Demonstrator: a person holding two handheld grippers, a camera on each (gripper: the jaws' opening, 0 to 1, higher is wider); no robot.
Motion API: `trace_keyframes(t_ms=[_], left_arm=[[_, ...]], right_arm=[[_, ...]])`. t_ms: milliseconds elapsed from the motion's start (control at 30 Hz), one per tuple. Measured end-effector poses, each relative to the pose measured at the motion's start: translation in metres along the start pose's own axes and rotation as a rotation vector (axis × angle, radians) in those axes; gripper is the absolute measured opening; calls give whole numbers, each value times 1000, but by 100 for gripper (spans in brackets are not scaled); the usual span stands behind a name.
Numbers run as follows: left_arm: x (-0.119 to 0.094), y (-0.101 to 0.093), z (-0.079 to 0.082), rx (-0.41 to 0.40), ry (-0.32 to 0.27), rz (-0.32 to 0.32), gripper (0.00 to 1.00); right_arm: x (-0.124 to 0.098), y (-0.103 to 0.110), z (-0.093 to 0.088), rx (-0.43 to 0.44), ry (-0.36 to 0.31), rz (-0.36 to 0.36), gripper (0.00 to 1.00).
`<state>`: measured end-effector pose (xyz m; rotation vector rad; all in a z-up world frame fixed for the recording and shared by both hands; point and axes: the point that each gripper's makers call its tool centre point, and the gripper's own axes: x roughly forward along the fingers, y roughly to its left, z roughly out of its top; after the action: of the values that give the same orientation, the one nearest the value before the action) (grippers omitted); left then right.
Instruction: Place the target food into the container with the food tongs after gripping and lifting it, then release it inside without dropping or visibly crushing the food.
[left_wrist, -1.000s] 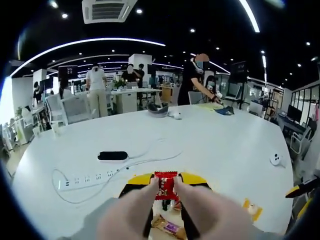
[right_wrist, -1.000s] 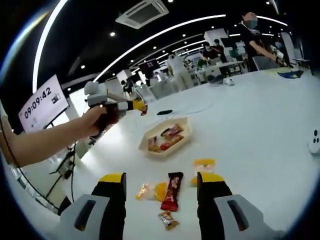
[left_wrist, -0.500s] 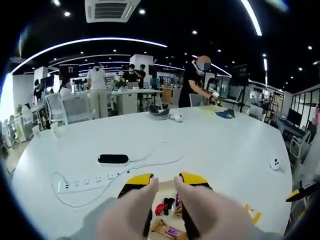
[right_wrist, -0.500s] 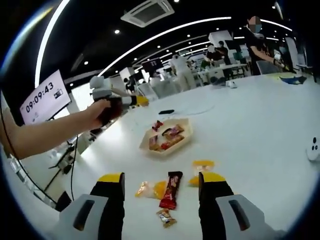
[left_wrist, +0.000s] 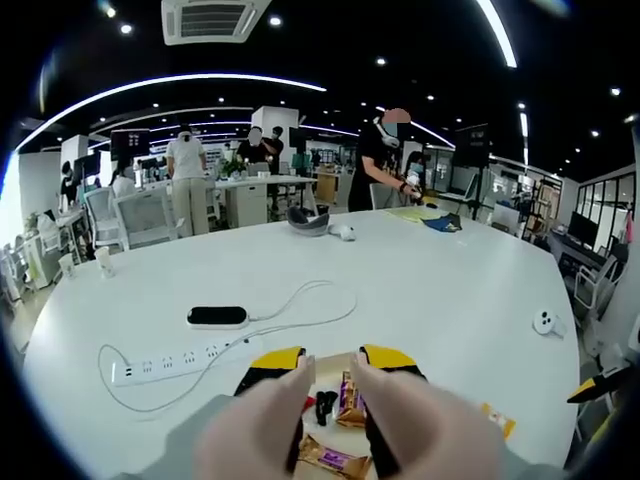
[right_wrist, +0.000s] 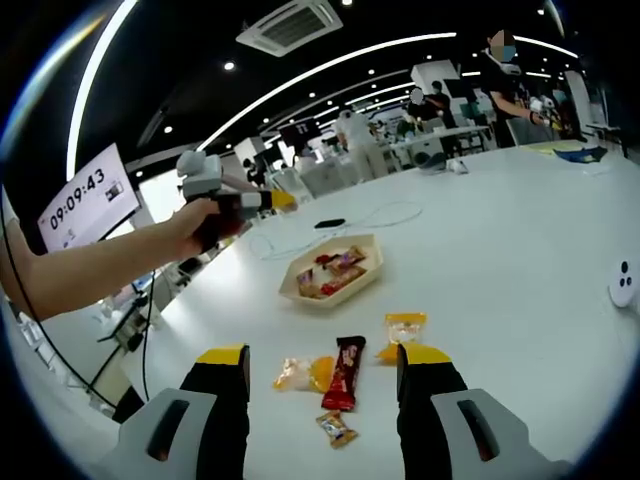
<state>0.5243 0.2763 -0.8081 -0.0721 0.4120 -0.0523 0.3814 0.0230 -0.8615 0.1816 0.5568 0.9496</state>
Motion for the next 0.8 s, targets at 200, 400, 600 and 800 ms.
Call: trace_keyframes(t_ms=[200, 400, 600, 800], left_arm=[[-5, -2, -7, 3, 11, -7, 21], [-15, -1, -17, -20, 18, -10, 21], [-31, 1, -25, -24, 31, -21, 22], [-41, 5, -26, -29, 45, -29, 24]], right_arm=[[2, 0, 1, 4, -11, -5, 60], [10, 1, -2, 34, -11, 3, 60], [21, 11, -10, 27, 29, 45, 60], [28, 16, -12, 34, 40, 74, 60]])
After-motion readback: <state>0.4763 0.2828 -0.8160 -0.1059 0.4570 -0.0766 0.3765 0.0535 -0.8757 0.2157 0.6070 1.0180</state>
